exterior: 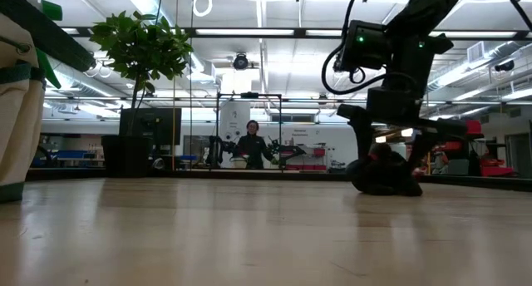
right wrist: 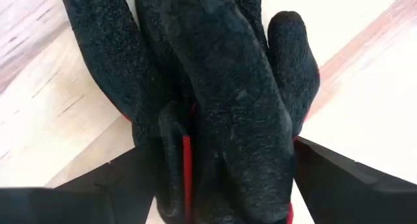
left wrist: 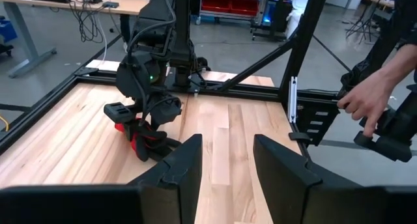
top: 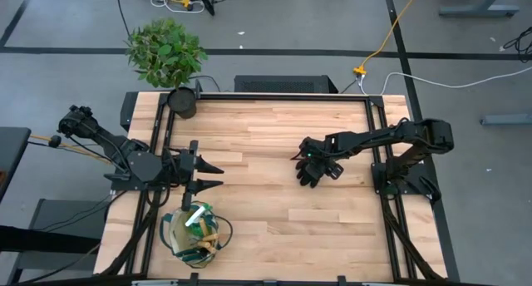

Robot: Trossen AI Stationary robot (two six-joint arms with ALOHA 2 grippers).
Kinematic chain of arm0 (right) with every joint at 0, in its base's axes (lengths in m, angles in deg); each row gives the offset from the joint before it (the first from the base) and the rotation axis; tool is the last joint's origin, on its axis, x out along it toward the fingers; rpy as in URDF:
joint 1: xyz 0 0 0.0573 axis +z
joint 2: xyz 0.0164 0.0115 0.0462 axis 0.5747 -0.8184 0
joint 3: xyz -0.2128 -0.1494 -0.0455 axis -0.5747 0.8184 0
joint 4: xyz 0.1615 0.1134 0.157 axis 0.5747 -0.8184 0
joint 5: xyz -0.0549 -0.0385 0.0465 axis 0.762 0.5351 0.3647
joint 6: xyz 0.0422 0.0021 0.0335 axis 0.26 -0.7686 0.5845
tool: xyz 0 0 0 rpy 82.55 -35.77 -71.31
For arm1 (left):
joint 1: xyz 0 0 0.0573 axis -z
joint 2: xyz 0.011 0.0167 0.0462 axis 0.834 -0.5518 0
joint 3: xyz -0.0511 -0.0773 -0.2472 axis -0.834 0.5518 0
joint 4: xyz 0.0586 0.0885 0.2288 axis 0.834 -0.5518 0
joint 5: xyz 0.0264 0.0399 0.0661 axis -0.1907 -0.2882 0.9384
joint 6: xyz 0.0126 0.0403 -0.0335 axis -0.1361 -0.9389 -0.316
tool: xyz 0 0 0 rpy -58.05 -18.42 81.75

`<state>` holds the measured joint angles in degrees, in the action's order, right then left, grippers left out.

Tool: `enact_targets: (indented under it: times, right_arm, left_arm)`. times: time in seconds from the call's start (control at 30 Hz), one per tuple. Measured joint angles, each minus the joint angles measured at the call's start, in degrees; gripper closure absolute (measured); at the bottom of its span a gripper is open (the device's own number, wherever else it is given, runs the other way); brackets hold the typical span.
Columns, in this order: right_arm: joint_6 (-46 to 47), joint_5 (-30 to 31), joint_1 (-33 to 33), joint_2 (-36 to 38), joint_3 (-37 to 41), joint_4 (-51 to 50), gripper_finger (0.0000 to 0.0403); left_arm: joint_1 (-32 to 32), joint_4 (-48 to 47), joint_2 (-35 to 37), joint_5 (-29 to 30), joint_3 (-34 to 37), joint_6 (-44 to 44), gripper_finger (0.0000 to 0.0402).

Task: Pick & Place Garden tools in Gardening bag
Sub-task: Put the gloves into the gardening bag

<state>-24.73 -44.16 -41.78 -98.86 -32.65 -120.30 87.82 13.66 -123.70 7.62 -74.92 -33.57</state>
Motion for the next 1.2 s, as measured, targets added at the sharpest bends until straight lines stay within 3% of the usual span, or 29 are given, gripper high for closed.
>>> enact_targets:
  times: [0.27,1.2]
  right_arm:
    - [0.09,3.27,0.02,0.29,0.00,-0.02,0.0122]
    - [3.68,2.48,0.02,0.29,0.00,-0.22,0.0336]
  left_arm:
    - [0.00,0.00,0.00,-0.02,0.00,-0.02,0.0257]
    - [0.00,0.00,0.00,-0.02,0.00,0.32,0.0257]
